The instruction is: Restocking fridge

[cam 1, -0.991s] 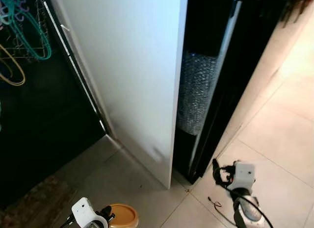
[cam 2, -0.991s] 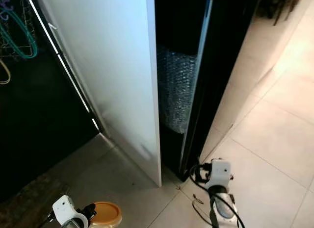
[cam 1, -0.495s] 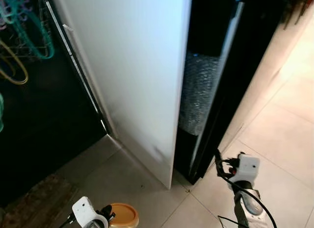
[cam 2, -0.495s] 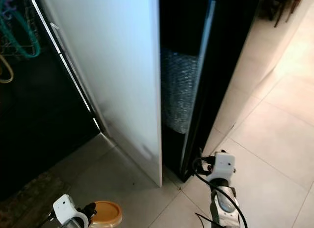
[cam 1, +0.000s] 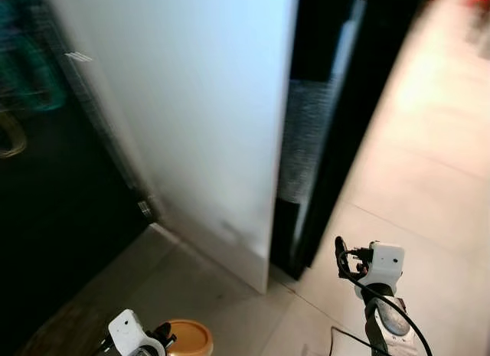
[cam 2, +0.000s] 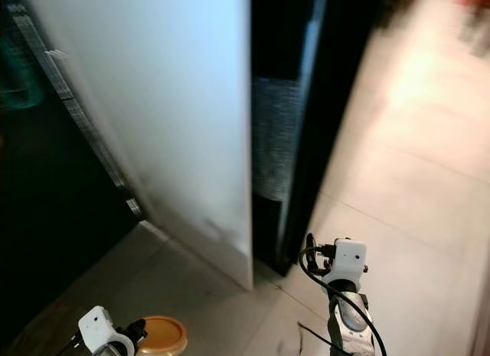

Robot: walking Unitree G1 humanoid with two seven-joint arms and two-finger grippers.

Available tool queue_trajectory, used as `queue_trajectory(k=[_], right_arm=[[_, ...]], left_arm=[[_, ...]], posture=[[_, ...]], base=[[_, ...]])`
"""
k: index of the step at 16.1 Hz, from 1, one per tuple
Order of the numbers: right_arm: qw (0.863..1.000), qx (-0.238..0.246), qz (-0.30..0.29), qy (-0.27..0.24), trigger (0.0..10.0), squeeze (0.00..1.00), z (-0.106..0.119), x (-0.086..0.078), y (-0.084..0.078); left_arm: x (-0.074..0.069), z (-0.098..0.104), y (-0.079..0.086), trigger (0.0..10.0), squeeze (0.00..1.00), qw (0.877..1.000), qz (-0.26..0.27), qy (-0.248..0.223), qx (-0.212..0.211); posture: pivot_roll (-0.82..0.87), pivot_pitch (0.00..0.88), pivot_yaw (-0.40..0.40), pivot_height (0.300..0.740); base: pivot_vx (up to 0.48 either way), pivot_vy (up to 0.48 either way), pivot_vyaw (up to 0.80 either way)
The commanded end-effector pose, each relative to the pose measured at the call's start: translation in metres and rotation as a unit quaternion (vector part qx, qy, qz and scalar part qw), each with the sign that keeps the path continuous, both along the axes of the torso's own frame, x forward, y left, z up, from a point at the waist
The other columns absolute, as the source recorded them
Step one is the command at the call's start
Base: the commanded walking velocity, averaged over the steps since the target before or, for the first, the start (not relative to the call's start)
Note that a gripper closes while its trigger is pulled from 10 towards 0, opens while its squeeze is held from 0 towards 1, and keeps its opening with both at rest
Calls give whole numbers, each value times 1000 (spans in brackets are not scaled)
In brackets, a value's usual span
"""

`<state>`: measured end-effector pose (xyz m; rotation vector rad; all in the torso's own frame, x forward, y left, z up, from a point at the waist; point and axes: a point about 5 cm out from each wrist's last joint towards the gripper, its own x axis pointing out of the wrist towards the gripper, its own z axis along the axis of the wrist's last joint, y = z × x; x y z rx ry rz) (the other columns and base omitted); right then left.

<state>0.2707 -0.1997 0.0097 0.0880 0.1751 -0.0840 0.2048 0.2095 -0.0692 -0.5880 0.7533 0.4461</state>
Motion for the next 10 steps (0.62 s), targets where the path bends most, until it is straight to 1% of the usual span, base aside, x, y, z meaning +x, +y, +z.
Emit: queue_trajectory(k=[1,2,5,10], right_arm=[[1000,3,-1,7,10000,0,-1,0,1],[1000,3,-1,7,10000,0,-1,1,1],[1000,3,-1,8,10000,0,-1,2,1],[1000,3,-2,6,10000,0,1,3,1]], left_arm=[[-5,-3,-1,10000,0,1000,-10,14,2],[-6,-4,-1,10000,0,1000,-10,16,0],[-8,-5,-1,10000,0,1000,-10,19,0],[-8,-5,0,10000,0,1000,-14,22,1]], posture=[[-107,86,44,740],[-106,86,44,740],[-106,86,44,740],[-106,86,46,740]], base=[[0,0,-800],[0,0,-800],[0,275,-800],[0,0,-800]])
